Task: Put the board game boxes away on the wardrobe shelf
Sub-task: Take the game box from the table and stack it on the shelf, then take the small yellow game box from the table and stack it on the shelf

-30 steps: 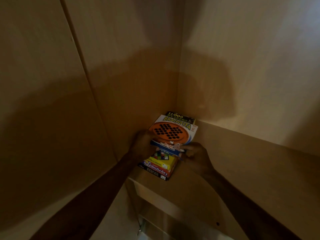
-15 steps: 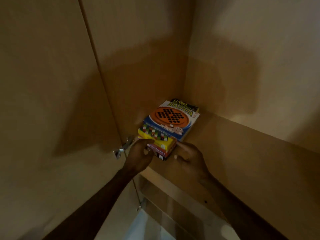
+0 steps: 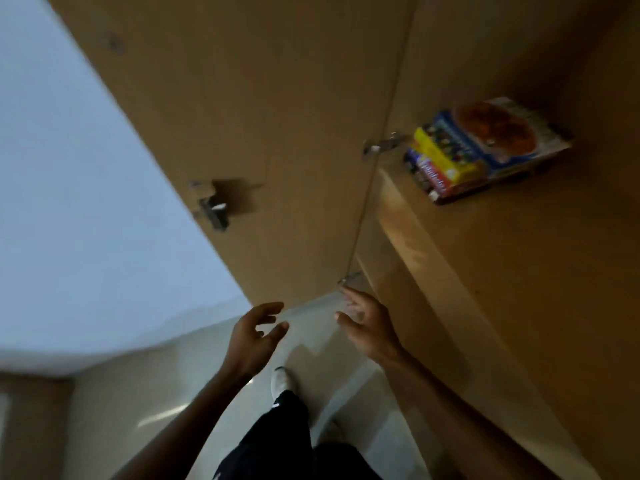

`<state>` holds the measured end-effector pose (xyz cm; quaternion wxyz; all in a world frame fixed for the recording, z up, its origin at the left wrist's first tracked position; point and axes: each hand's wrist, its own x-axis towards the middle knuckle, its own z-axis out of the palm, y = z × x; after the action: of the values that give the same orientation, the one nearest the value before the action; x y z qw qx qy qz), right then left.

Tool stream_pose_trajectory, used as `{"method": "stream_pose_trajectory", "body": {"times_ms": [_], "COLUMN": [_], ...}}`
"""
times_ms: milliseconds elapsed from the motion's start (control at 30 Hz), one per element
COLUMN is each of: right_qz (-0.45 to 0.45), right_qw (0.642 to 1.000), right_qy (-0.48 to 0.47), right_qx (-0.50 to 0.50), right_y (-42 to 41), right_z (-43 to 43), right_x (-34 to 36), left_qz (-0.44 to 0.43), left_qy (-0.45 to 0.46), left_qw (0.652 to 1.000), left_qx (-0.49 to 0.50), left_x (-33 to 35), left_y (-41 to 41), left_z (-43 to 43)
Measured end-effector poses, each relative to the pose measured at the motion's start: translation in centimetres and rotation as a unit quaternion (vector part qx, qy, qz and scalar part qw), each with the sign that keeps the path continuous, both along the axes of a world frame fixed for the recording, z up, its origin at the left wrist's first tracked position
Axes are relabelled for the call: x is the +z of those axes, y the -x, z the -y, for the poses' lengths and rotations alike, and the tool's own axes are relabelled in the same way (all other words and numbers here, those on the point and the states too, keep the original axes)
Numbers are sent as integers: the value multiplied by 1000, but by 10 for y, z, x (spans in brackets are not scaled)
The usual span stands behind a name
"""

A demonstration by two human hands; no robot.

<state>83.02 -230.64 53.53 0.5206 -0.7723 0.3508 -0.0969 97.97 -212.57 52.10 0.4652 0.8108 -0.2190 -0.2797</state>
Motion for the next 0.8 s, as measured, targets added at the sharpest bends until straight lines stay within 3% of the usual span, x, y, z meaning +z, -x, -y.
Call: {"method": "stream_pose_trajectory", "body": {"times_ms": [233, 500, 667, 800], "right_qz": [-41, -46, -32, -28], "right_qw": [975, 902, 835, 757], "right_qy": [-21, -13, -20, -8], "right_qx": [218, 429, 549, 653], "right_y": [-54, -92, -90, -74], "right_z": [-160, -371, -532, -652], "right_x": [-21, -15, -6, -8], "left_qz": [-27, -30, -9, 10], "left_qy": [-13, -7, -5, 10], "left_qw": [970, 901, 825, 730], "left_qx": [242, 433, 565, 683], "left_x": [-10, -12, -4, -2], "left_y": [37, 100, 161, 225], "left_z": [-207, -419, -554, -642]}}
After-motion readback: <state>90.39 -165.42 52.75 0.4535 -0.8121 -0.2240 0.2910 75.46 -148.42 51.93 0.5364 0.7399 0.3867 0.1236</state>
